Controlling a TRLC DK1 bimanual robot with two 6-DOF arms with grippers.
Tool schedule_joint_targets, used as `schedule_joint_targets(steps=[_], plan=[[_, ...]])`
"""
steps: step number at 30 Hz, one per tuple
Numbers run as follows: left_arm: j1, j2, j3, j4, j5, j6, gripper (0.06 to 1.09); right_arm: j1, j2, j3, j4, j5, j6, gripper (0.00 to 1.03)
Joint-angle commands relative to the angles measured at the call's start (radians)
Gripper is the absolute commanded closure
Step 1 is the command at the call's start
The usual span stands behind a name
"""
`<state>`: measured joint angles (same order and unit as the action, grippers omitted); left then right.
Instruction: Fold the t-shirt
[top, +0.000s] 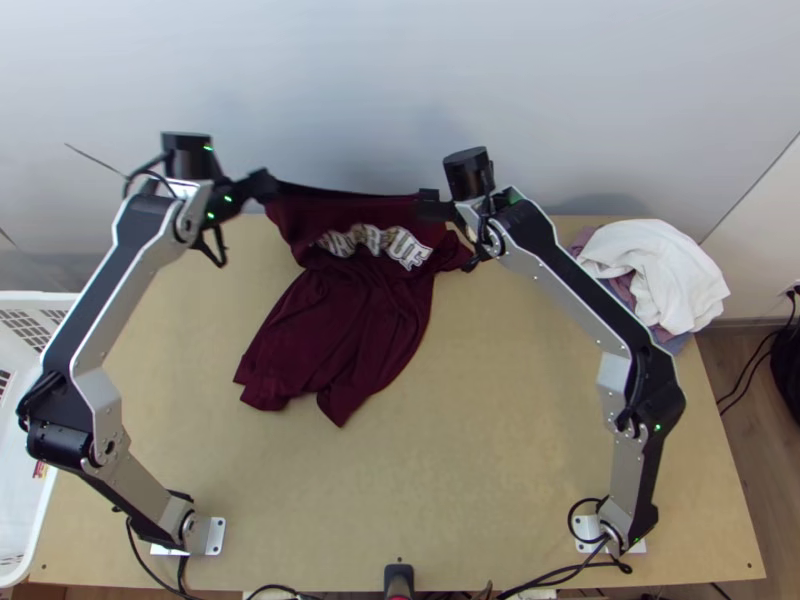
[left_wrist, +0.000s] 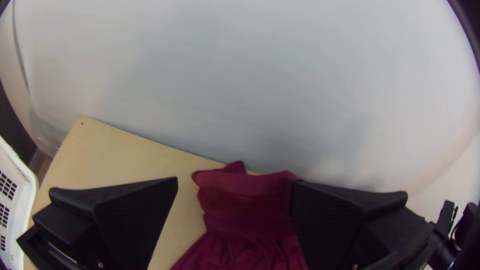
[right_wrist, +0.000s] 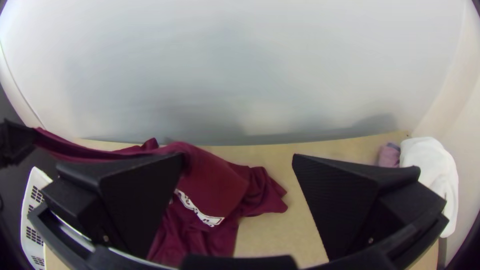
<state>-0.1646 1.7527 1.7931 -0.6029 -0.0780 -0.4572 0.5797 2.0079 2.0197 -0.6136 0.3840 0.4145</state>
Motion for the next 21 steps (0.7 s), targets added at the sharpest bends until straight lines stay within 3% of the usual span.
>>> schedule_joint_targets(steps=[1, 7, 12, 15, 21], plan=[[-0.082, -0.004, 0.000, -0.037, 0.119, -0.044, 0.10, 0.009, -0.034, -0.026, 0.008, -0.010, -0.005, 0.04], [-0.038, 0.079, 0.201, -0.087, 0.215, -0.133, 0.10, 0.020, 0.025, 0.020, 0.064, -0.010, -0.034, 0.04], [-0.081, 0.065, 0.226, -0.195, 0.213, -0.101, 0.10, 0.000, 0.052, 0.048, 0.043, -0.010, -0.014, 0.04], [-0.139, 0.019, 0.127, -0.267, 0.215, -0.083, 0.10, -0.032, 0.061, 0.019, 0.009, -0.010, -0.017, 0.04], [-0.245, -0.162, -0.192, -0.207, 0.210, 0.000, 0.10, -0.110, 0.066, -0.116, 0.008, -0.010, -0.036, 0.04]])
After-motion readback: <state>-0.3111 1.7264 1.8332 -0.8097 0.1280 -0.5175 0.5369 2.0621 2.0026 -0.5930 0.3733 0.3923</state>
